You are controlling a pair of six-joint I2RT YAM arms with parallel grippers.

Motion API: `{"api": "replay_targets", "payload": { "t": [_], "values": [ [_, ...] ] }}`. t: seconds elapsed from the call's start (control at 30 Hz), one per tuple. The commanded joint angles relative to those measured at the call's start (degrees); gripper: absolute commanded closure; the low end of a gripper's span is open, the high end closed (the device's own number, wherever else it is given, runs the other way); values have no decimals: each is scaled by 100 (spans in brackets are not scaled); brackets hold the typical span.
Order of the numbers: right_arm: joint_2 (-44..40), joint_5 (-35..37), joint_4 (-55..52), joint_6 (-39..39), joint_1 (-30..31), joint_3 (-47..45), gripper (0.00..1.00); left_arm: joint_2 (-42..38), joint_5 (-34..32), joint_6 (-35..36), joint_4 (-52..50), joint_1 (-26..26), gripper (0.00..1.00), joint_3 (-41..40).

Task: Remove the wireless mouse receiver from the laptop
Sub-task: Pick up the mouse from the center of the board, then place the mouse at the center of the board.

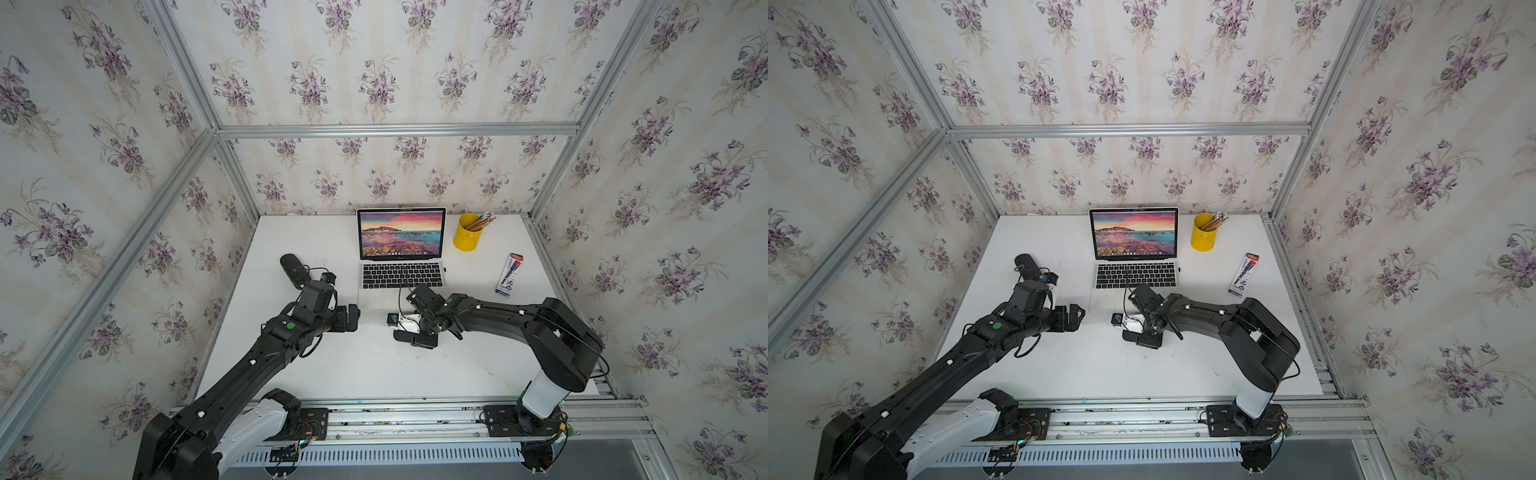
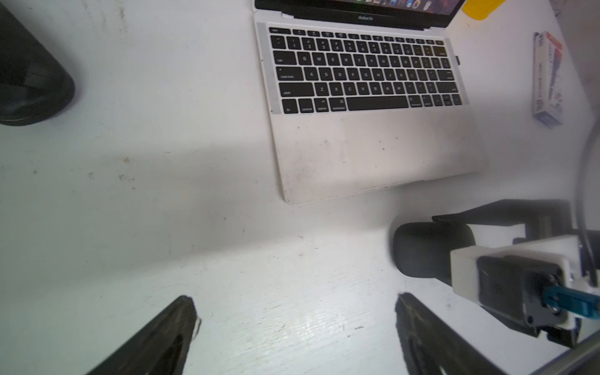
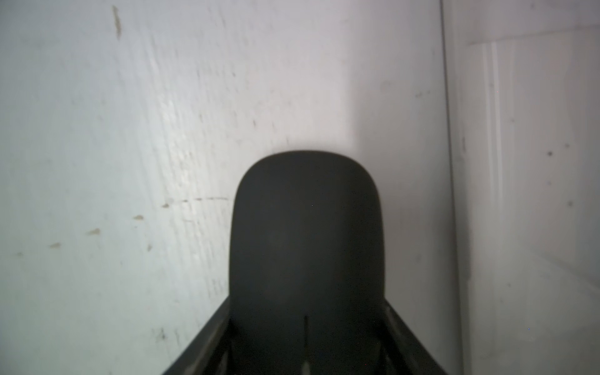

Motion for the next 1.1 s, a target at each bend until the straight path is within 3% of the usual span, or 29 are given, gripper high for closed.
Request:
{"api": "replay_targets", "payload": {
  "t": [0.0,0.2,0.43,0.67,0.97,1.07],
  "values": [
    [-323,380,370,255,49,-118,46,-35,348,-30,560,-42,1,3],
    [-1153,287,1280,617,64,-530,46,19,1041,-279,1508,-137,1,-245],
    [-1999,-310,2717,1011,64,-1204,46,407,1942,-1584,4134,-174,1,-1089],
    [-1761,-354,3035,1207,64,-1103,46,848,1640,-2272,5873,-422,1,-1607],
    [-1482,-349,3475,1465,73,-964,47,1323,1423,-2590,6659,-758,0,-1641],
    [-1458,-393,3498,1497,73,-905,47,1546,1404,-2698,6880,-853,7,-1644]
  ]
}}
